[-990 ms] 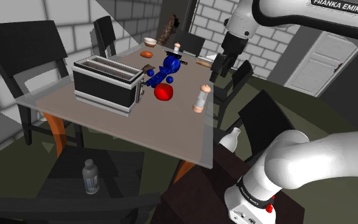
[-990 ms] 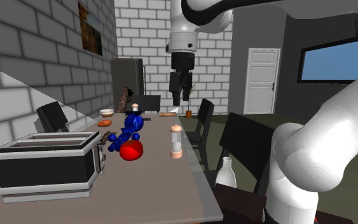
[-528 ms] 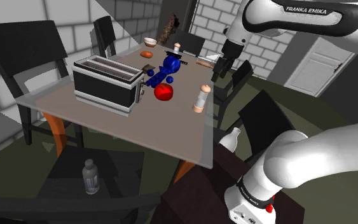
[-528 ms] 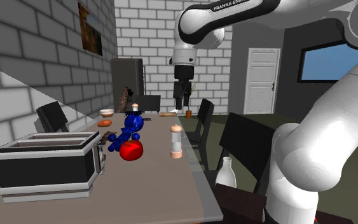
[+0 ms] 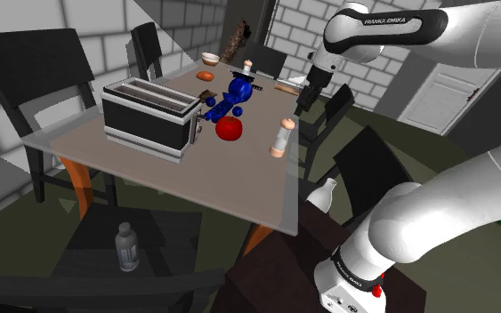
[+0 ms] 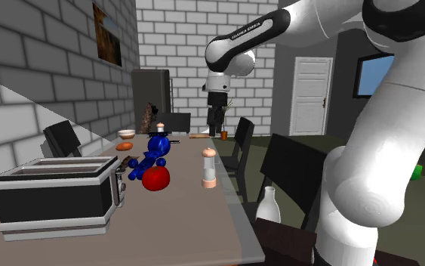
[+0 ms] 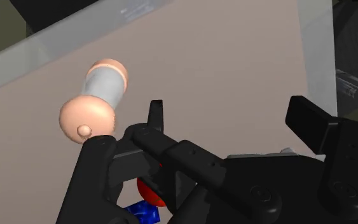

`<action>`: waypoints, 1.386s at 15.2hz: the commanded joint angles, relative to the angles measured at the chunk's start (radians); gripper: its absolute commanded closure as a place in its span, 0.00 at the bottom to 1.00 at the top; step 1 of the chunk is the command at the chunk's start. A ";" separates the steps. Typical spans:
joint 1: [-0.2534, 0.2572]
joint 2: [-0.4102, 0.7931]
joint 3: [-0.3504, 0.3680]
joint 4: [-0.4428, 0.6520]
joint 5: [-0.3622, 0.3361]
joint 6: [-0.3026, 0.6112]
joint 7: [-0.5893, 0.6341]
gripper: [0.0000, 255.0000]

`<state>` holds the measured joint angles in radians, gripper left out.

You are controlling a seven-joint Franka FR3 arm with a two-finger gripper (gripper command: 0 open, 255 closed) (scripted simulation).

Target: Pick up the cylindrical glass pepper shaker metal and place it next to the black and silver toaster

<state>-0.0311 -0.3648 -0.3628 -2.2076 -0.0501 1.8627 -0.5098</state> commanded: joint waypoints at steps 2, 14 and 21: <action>0.001 0.110 -0.064 0.061 0.041 0.029 -0.101 0.00; -0.080 0.568 -0.184 0.376 0.304 0.026 -0.461 0.00; -0.076 0.588 -0.175 0.311 0.323 0.107 -0.474 0.00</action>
<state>-0.1066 0.2208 -0.5383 -1.8920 0.2704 1.9625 -0.9821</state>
